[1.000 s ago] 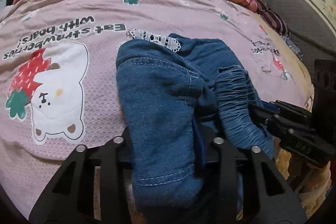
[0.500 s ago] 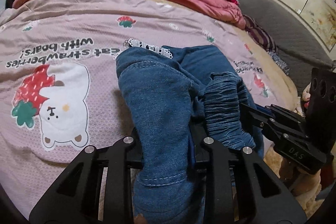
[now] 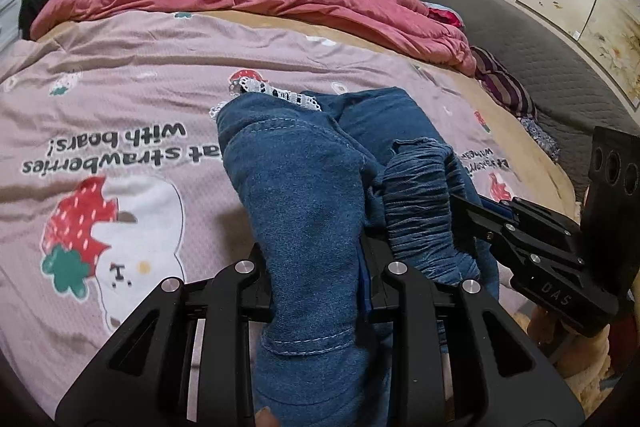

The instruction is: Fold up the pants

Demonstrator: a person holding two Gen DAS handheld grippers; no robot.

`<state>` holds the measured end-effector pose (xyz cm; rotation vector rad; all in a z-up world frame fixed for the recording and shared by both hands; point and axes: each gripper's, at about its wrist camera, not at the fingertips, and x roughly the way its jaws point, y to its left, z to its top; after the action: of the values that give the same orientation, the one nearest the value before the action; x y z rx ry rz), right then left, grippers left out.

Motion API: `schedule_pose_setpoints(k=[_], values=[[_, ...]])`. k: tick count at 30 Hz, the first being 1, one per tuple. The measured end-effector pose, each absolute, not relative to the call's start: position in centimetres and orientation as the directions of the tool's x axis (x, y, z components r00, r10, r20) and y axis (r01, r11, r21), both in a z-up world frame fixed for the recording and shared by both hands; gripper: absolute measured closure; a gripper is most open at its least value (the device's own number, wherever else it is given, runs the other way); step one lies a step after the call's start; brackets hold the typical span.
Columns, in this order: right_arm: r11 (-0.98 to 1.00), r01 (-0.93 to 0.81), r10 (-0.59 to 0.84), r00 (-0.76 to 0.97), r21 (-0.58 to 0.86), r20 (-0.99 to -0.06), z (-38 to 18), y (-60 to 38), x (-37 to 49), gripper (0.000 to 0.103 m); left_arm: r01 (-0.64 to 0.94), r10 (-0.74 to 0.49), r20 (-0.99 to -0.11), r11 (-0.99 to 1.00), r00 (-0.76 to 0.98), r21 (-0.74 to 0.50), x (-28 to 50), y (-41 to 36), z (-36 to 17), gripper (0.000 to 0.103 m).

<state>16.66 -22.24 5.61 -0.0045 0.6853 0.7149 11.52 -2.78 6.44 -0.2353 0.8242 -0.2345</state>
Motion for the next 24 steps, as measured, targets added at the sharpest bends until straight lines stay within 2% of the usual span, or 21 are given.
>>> schedule_pose_setpoints(k=[13, 24], values=[[0.763, -0.608, 0.601, 0.543, 0.219, -0.587, 4.9, -21.8, 19.2, 0.089, 0.101, -0.253, -0.725, 0.964, 0.641, -0.247, 14.4, -3.1, 6.0, 0.083], [0.764, -0.604, 0.601, 0.536, 0.228, -0.593, 4.5, -21.3, 20.5, 0.089, 0.078, -0.261, -0.725, 0.958, 0.638, -0.277, 15.7, -2.5, 5.3, 0.084]])
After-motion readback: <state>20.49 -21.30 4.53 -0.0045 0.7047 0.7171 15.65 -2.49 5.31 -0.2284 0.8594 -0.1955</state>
